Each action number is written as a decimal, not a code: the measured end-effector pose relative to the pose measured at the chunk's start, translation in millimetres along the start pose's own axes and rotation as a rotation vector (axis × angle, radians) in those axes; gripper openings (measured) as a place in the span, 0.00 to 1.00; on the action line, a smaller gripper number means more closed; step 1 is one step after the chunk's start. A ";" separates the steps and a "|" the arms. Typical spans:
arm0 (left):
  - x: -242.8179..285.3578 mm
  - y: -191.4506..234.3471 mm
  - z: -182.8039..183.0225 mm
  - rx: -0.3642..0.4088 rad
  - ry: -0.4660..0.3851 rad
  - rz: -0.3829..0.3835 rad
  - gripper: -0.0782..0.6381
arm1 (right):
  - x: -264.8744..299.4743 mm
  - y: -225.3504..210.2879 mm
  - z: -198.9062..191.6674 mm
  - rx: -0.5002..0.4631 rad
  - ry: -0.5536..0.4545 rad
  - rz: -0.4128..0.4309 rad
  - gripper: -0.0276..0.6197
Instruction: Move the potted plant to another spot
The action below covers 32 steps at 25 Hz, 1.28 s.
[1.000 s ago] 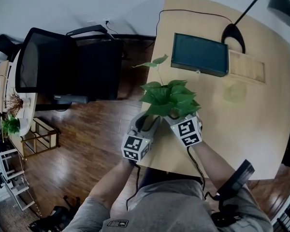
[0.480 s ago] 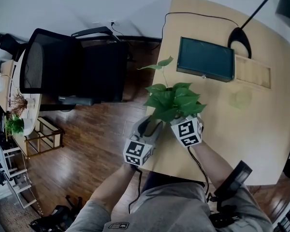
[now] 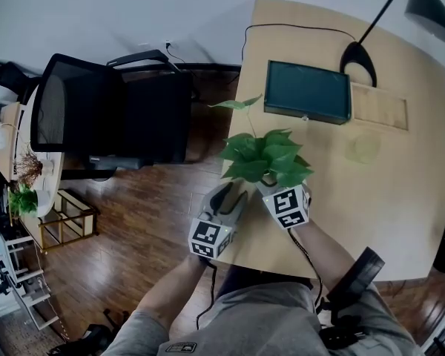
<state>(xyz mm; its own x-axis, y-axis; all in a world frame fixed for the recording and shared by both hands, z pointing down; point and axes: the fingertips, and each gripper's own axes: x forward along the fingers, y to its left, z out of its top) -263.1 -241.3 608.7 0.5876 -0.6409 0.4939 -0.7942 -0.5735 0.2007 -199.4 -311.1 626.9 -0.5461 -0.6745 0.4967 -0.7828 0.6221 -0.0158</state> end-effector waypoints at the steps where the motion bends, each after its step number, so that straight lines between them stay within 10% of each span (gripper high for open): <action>1: -0.4 -1.3 0.0 0.002 0.000 -0.004 0.35 | -1.7 -0.9 -2.8 0.005 0.005 -0.006 0.71; 14: 1.1 -4.2 -1.2 0.029 0.013 -0.036 0.34 | -0.2 -2.9 6.6 -0.008 -0.034 -0.028 0.86; 32: -5.8 -20.7 7.8 0.054 0.001 -0.064 0.33 | -24.5 -16.4 34.7 0.024 -0.120 -0.080 0.77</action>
<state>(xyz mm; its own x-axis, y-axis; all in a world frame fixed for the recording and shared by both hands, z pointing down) -248.9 -229.7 595.1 0.6363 -0.6016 0.4829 -0.7458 -0.6398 0.1856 -183.6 -318.6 584.8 -0.5128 -0.7651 0.3895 -0.8312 0.5560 -0.0023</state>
